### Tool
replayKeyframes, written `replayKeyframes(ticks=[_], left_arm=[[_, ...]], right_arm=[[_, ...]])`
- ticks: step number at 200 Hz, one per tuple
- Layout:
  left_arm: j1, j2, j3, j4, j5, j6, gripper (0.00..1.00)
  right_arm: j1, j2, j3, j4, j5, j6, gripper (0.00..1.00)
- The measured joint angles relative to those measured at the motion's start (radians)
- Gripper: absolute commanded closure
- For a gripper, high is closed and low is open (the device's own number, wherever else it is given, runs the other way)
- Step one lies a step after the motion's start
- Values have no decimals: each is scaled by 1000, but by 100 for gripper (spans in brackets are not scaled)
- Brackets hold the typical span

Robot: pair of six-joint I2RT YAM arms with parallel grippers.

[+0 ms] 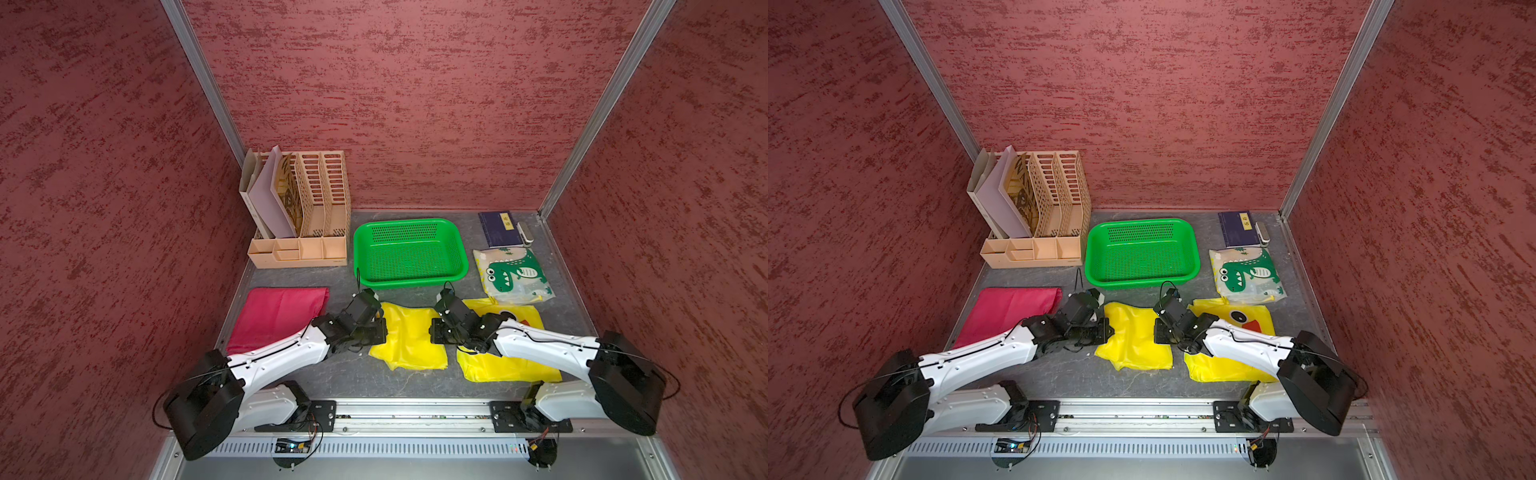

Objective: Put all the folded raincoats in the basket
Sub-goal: Pick up the raincoat from the center of the board.

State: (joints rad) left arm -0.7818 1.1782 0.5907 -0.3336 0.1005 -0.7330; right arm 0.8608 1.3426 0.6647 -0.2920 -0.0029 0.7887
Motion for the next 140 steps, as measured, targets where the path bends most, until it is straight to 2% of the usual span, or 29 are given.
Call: replayKeyframes(ticks=[50, 140], left_arm=[[-13, -36, 38, -46, -6, -3, 100], [-18, -92, 157, -119, -51, 7, 100]], right_arm=[[2, -77, 7, -38, 0, 0, 100], [2, -186, 146, -154, 16, -14, 100]])
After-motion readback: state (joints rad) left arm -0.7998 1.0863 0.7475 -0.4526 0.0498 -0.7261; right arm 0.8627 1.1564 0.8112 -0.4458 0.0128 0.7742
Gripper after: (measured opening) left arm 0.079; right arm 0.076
